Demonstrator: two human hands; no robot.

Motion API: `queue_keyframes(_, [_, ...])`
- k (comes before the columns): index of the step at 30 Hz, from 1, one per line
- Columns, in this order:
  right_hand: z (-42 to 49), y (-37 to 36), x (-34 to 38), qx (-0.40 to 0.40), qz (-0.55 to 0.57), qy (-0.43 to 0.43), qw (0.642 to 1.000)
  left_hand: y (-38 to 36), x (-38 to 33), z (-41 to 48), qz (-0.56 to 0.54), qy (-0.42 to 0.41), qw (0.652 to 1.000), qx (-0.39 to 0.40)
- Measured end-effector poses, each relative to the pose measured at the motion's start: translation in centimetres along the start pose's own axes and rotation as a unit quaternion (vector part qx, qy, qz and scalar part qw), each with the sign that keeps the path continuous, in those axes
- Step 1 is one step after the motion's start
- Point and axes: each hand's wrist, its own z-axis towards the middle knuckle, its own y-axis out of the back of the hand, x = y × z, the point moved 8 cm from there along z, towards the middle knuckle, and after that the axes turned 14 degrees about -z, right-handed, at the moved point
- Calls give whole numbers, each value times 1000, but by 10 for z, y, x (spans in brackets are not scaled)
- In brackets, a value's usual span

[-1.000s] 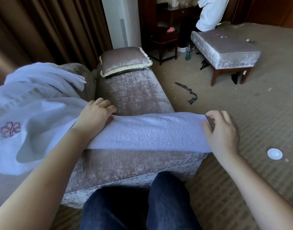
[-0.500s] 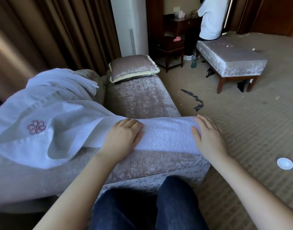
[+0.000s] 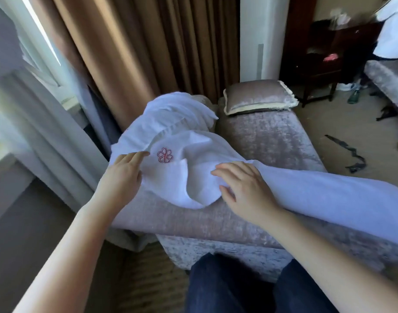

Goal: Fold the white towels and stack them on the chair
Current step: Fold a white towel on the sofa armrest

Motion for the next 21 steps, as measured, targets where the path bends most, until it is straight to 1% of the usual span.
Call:
queue_keyframes(1, [6, -6, 9, 17, 1, 17, 1000, -8, 10, -2, -7, 16, 1000, 21])
queue_keyframes(2, [10, -11, 16, 32, 4, 36, 999, -13, 16, -4, -9, 10, 1000, 28])
queue_keyframes(6, [5, -24, 24, 81, 25, 89, 992, -14, 34, -8, -29, -25, 999, 2])
queue_keyframes(8, [-1, -26, 23, 69, -7, 124, 990, -11, 39, -9, -41, -34, 999, -9])
queue_keyframes(10, [-3, -23, 22, 14, -23, 143, 989, -7, 44, -8, -93, -13, 996, -13])
queue_keyframes(12, [7, -9, 17, -60, 12, 111, 992, 5, 46, -8, -140, 9, 990, -31])
queue_keyframes(14, [28, 13, 11, -113, 46, 44, 992, 31, 44, -9, -146, 17, 986, -82])
queue_keyframes(16, [52, 33, 6, -151, 51, -17, 987, 60, 44, -13, -163, 34, 978, -129])
queue_keyframes(17, [64, 38, 4, -153, 58, -40, 986, 70, 44, -17, -164, 41, 976, -140])
queue_keyframes(19, [87, 39, 5, -128, 72, -64, 987, 83, 46, -24, -151, 55, 976, -148])
queue_keyframes(20, [96, 31, 6, -94, 83, -69, 990, 85, 50, -27, -139, 60, 978, -147])
queue_keyframes(21, [104, 16, 7, -41, 99, -71, 992, 84, 56, -30, -124, 65, 980, -140])
